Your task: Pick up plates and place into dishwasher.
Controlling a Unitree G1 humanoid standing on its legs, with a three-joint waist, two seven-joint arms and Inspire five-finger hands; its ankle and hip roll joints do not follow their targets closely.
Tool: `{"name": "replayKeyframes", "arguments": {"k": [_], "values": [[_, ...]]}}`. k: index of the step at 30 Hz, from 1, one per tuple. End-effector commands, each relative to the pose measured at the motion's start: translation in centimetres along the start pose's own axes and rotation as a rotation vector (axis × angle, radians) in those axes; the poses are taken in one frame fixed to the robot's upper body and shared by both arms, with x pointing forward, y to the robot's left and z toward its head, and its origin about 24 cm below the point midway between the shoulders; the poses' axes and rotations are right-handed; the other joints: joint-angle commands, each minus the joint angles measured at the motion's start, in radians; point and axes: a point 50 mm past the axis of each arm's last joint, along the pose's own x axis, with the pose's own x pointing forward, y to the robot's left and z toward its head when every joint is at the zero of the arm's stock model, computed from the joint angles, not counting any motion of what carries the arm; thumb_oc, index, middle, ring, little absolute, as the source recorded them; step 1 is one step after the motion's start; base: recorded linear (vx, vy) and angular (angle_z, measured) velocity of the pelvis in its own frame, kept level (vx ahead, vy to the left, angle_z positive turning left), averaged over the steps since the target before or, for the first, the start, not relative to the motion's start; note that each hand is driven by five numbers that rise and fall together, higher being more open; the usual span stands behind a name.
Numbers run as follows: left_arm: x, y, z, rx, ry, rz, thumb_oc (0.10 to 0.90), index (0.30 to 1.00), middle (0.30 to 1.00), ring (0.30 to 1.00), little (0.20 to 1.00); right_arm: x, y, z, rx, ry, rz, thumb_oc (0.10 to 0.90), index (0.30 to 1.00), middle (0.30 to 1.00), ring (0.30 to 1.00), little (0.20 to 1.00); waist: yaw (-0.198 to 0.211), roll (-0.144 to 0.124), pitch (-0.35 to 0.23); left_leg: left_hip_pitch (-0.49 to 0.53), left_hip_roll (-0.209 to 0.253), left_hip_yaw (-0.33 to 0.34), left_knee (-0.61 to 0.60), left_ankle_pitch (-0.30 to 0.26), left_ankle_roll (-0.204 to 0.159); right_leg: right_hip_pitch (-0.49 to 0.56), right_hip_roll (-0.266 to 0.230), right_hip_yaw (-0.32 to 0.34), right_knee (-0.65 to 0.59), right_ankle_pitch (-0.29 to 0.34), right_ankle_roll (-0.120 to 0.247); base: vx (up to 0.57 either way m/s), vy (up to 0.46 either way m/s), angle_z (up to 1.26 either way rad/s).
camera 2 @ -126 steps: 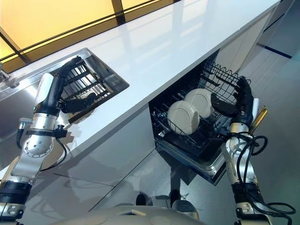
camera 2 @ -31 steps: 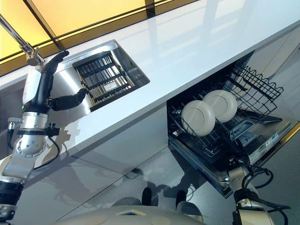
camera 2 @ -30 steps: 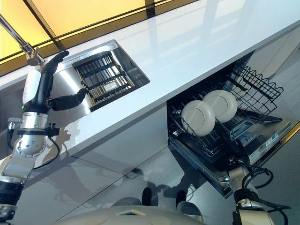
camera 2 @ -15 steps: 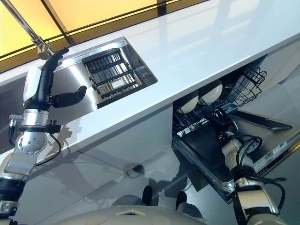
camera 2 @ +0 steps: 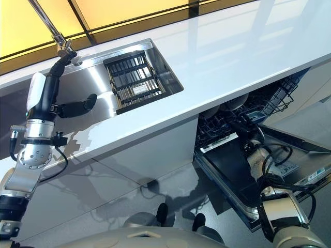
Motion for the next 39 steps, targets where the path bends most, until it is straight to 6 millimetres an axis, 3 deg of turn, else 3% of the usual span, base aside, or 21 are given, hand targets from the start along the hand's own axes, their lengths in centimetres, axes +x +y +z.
{"name": "replayKeyframes", "arguments": {"k": [1, 7, 19, 27, 34, 39], "values": [[2.0, 2.3, 3.0, -0.026, -0.19, 0.117, 0.8, 0.9, 0.9, 0.9, 0.9, 0.0, 10.3, 14.0, -0.274, -0.49, 0.272, 0.8, 0.9, 0.9, 0.9, 0.9, 0.02, -0.06, -0.106, -0.073, -0.081, 0.034, 0.175, -0.169, 0.019, 0.008, 0.016, 0.014, 0.05, -0.116, 0.011, -0.03, 0.007, -0.05], [2.9, 1.8, 3.4, -0.046, -0.202, 0.115, 0.8, 0.9, 0.9, 0.9, 0.9, 0.2, 8.5, 14.2, -0.292, -0.459, 0.166, 0.8, 0.9, 0.9, 0.9, 0.9, -0.019, -0.056, -0.1, -0.042, -0.076, 0.069, 0.122, -0.164, 0.03, -0.003, 0.016, 0.045, 0.04, -0.097, 0.027, -0.04, 0.023, -0.13], [4.0, 2.3, 3.7, -0.069, -0.245, 0.128, 0.8, 0.9, 0.9, 0.9, 0.9, -0.9, 3.7, 9.9, -0.18, -0.434, 0.003, 0.8, 0.9, 0.9, 0.9, 0.9, -0.113, -0.05, -0.087, 0.003, -0.073, 0.13, 0.087, -0.184, 0.058, -0.028, 0.004, 0.1, 0.066, -0.089, 0.054, -0.07, 0.021, -0.11], [4.8, 3.1, 3.9, -0.059, -0.258, 0.144, 0.8, 0.9, 0.9, 0.9, 0.9, -2.1, 0.2, 11.1, -0.236, -0.498, -0.176, 0.8, 0.9, 0.9, 0.9, 0.9, -0.146, -0.053, -0.087, 0.017, -0.073, 0.146, 0.092, -0.2, 0.068, -0.036, 0.003, 0.12, 0.087, -0.092, 0.062, -0.07, 0.012, -0.13], [4.6, 3.8, 3.4, -0.056, -0.236, 0.194, 0.8, 0.9, 0.9, 0.9, 0.9, -3.5, -3.7, 10.3, -0.079, -0.526, -0.422, 0.8, 0.9, 0.9, 0.9, 0.9, -0.167, -0.041, -0.1, 0.041, -0.057, 0.138, 0.002, -0.159, 0.06, -0.032, 0.018, 0.123, 0.096, -0.103, 0.067, -0.07, 0.011, -0.04], [3.8, 4.3, 2.7, -0.068, -0.203, 0.232, 0.8, 0.9, 0.9, 0.9, 0.9, -5.0, -6.6, 7.6, 0.08, -0.5, -0.533, 0.8, 0.9, 0.9, 0.9, 0.9, -0.194, -0.032, -0.11, 0.039, -0.048, 0.138, -0.01, -0.15, 0.052, -0.041, 0.027, 0.131, 0.108, -0.115, 0.067, -0.04, -0.002, 0.02]]}}
